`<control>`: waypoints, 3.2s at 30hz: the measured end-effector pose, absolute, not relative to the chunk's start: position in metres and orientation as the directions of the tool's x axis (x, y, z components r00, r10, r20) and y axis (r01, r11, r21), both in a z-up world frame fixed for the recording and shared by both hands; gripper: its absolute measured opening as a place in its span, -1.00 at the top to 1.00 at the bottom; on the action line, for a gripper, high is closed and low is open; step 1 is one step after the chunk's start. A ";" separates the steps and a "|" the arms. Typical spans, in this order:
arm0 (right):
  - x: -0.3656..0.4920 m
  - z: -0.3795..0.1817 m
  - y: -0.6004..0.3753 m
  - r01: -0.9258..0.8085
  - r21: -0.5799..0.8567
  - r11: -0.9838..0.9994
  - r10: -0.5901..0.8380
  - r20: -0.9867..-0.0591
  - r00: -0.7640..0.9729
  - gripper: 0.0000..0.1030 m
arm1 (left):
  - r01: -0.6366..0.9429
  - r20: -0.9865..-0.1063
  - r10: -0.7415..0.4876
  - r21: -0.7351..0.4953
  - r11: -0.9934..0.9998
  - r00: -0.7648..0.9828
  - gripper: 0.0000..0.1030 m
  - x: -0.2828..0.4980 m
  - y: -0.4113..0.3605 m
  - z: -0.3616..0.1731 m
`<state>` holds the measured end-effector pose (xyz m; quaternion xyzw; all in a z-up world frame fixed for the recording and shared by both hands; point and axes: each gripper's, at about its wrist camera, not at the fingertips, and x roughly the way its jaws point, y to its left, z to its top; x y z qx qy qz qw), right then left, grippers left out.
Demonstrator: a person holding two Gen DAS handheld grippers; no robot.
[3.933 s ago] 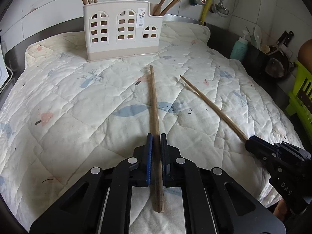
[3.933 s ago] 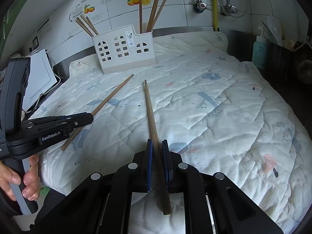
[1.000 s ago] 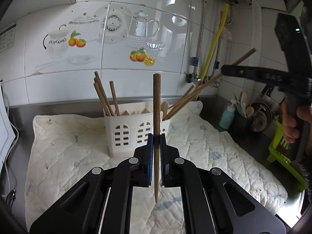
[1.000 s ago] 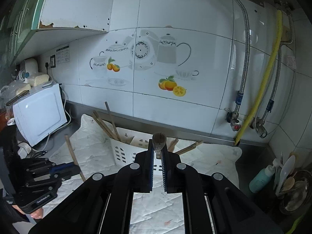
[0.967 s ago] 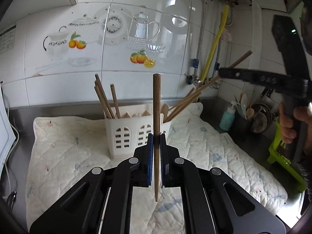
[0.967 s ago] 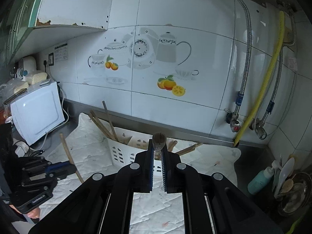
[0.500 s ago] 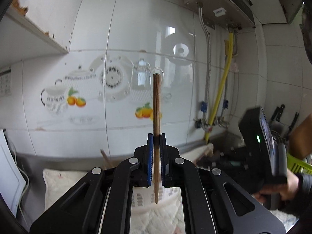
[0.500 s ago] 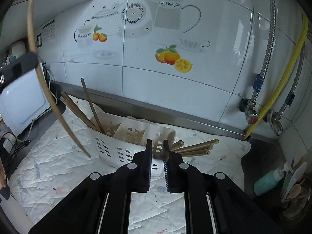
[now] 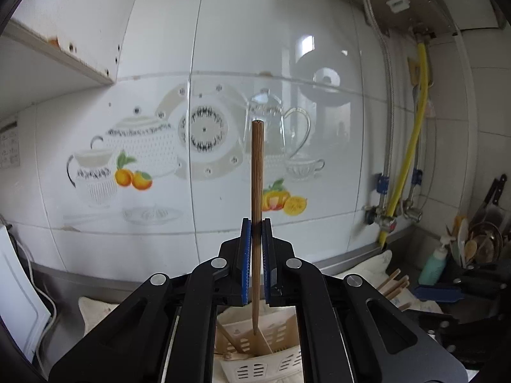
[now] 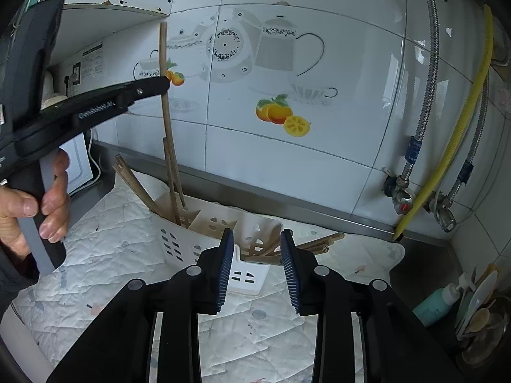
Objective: Organize utensils
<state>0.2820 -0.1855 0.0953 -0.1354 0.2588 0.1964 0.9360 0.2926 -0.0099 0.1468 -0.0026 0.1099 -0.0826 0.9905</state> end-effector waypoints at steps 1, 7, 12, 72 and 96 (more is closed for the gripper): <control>0.280 0.094 -0.186 -0.440 -0.152 0.885 0.299 -0.539 0.788 0.38 | 0.155 -0.229 -0.156 -0.021 0.988 0.961 0.90 0.296 -0.010 0.142; 0.273 0.084 -0.188 -0.447 -0.132 0.885 0.311 -0.545 0.778 0.36 | 0.167 -0.294 -0.168 -0.028 0.986 0.941 0.90 0.306 -0.008 0.121; 0.263 0.076 -0.187 -0.455 -0.113 0.883 0.325 -0.552 0.768 0.35 | 0.164 -0.310 -0.162 -0.019 0.986 0.937 0.76 0.302 -0.008 0.115; 0.117 0.020 -0.200 -0.266 0.018 0.964 0.237 -0.515 0.824 -0.78 | -0.037 -0.424 0.037 0.010 0.999 0.905 -0.91 0.078 0.063 0.040; 0.119 0.005 -0.197 -0.256 0.017 0.967 0.222 -0.555 0.802 -0.82 | -0.083 -0.481 0.078 0.012 0.996 0.873 -0.91 0.072 0.075 0.016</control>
